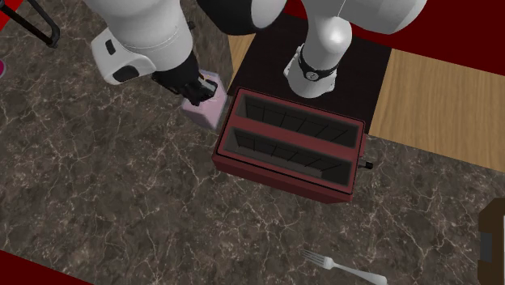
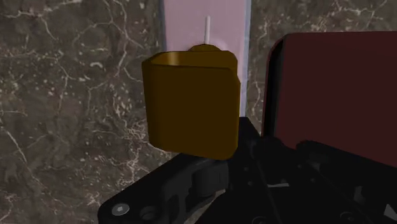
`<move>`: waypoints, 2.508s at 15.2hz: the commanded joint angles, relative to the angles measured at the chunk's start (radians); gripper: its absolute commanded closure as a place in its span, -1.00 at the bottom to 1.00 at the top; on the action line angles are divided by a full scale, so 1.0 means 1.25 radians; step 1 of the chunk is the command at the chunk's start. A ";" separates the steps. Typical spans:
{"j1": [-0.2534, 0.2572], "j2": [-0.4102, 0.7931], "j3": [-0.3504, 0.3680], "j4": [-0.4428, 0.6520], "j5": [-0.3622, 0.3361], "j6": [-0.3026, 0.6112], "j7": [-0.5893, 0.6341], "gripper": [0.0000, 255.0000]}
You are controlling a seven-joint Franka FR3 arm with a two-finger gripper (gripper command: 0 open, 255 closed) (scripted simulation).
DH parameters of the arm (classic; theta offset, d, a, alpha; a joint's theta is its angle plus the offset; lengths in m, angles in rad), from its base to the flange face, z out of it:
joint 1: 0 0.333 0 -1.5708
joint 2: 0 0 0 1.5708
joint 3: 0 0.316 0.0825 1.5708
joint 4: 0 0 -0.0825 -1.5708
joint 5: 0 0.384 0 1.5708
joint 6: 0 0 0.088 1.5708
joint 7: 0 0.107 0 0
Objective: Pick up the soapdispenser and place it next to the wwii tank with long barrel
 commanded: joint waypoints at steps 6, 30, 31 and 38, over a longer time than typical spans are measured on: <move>-0.064 -0.080 -0.050 -0.033 -0.029 -0.053 -0.063 -1.00; -0.114 -0.079 -0.127 -0.098 -0.071 0.004 -0.120 1.00; -0.113 -0.078 -0.127 -0.097 -0.070 0.004 -0.120 1.00; -0.116 -0.103 -0.111 -0.080 -0.064 -0.038 -0.117 1.00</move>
